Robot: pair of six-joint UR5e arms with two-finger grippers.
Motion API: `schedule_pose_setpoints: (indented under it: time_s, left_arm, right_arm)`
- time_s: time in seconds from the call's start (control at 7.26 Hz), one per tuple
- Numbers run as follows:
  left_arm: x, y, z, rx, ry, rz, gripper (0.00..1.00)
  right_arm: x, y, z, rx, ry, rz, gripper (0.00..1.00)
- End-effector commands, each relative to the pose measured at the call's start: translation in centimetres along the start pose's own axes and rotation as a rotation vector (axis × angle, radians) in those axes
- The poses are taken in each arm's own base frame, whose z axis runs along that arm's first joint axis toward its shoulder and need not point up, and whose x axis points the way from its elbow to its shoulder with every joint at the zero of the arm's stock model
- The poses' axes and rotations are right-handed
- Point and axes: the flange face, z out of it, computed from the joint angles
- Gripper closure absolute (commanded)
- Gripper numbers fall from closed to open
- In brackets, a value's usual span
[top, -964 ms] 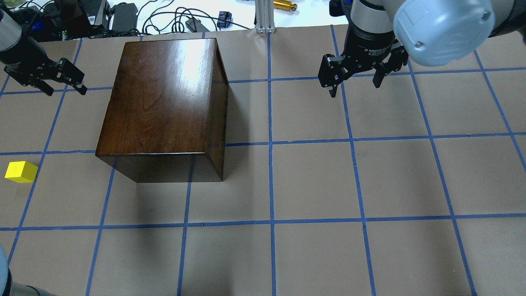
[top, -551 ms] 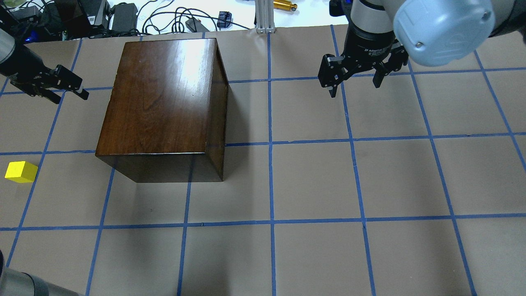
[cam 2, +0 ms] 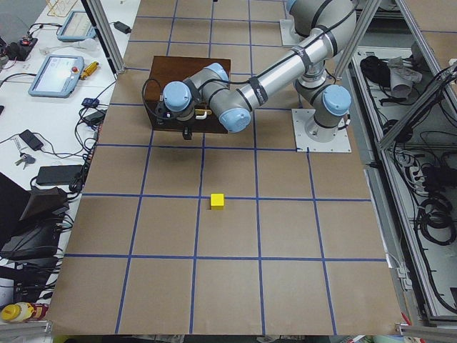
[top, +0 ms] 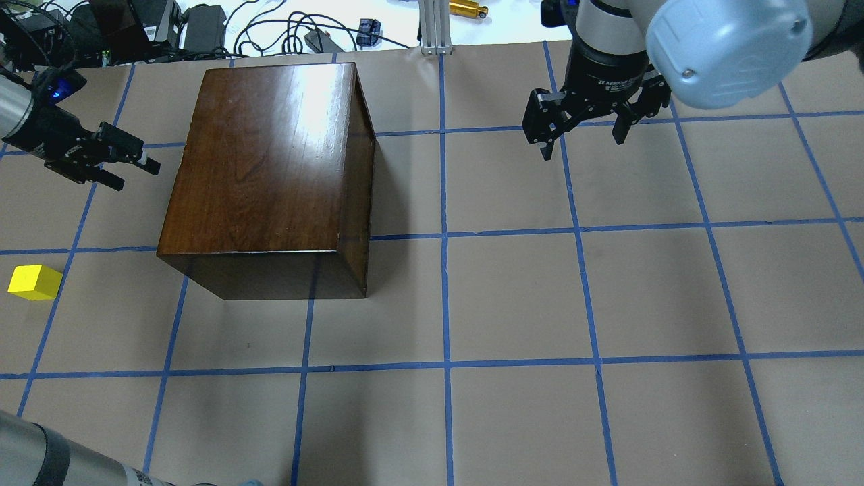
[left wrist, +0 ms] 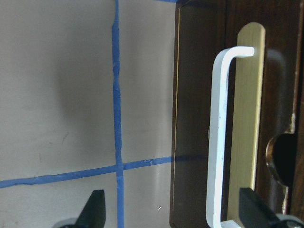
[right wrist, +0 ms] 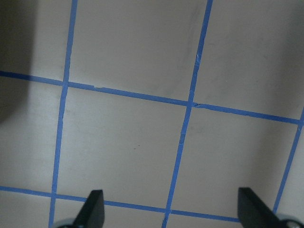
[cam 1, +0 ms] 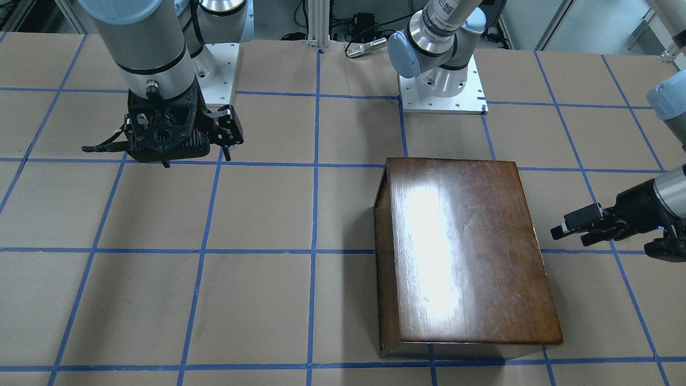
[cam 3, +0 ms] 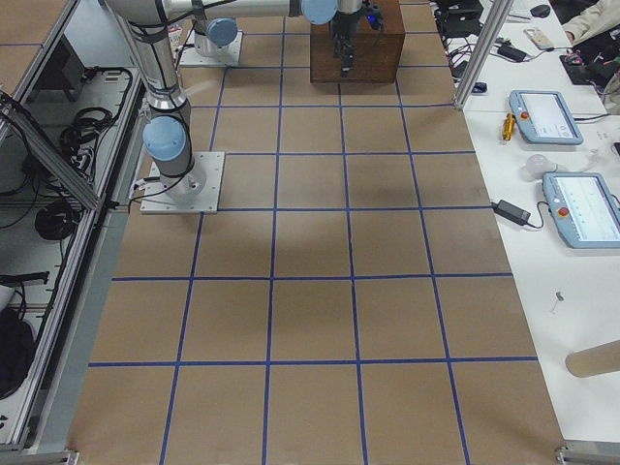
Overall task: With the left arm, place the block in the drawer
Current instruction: 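Move the left gripper down beside the cabinet to the drawer handle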
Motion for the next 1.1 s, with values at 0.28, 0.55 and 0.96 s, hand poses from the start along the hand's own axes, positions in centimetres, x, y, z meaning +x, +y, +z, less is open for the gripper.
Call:
schedule_pose_setpoints:
  time_s: [0.28,0.55,0.96]
  left_arm:
    - [-1.0,0.0,3.1,-0.05,0.041,-0.021,0.0]
    - [-1.0,0.0,3.8,-0.058,0.049,-0.02,0.0]
    - [-0.5,-0.4,4.1,-0.042,0.086,-0.014,0.0]
  right_arm:
    - [0.0,0.0,0.0,0.0,0.0,0.0,0.0]
    - [0.0,0.0,0.0,0.0,0.0,0.001,0.0]
    - [0.0,0.0,0.0,0.0,-0.002,0.001,0.0]
